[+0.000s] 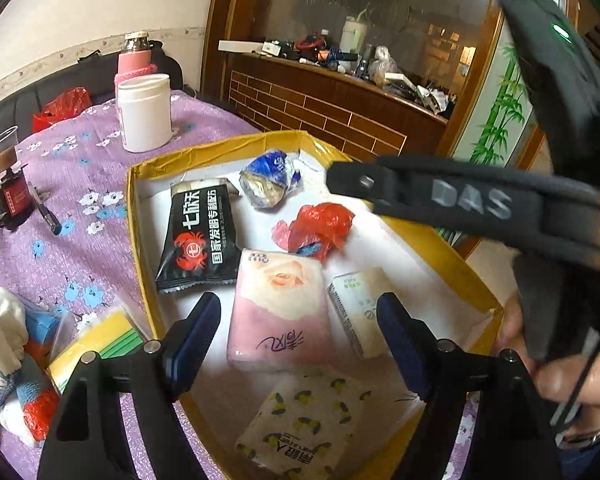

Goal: Organize soft objects
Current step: 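Withdraw both grippers from the tray back toward the pile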

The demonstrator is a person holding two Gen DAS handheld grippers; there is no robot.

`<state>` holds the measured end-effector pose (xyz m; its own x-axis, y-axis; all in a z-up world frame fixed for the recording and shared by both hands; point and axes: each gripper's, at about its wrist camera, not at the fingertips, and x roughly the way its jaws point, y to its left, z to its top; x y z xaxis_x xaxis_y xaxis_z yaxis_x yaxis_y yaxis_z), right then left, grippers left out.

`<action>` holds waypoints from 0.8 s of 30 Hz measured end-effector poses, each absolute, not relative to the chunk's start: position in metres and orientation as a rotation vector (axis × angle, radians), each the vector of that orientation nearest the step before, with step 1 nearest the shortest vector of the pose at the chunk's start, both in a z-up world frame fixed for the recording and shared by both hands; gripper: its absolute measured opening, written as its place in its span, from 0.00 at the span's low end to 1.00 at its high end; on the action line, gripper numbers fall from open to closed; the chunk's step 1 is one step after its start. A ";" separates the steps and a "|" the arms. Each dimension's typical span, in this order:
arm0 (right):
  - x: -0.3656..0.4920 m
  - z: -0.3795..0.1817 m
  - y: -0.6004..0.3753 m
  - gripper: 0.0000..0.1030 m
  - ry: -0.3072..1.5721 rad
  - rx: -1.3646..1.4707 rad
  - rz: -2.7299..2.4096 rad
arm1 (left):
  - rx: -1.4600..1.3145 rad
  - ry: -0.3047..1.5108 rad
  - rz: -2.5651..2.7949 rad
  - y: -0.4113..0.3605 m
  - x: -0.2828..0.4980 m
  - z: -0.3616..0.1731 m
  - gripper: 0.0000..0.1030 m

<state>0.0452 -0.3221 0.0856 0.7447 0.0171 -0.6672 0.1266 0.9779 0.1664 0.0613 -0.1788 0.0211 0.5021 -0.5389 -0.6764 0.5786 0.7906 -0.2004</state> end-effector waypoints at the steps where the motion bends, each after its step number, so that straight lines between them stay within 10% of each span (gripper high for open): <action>1: 0.036 0.088 -0.322 0.67 0.712 0.215 -0.063 | 0.053 0.790 -0.676 -0.178 0.061 0.022 0.78; 24: -0.048 0.126 -0.296 0.78 0.569 0.250 -0.045 | 0.057 0.691 -0.637 -0.145 0.020 0.081 0.84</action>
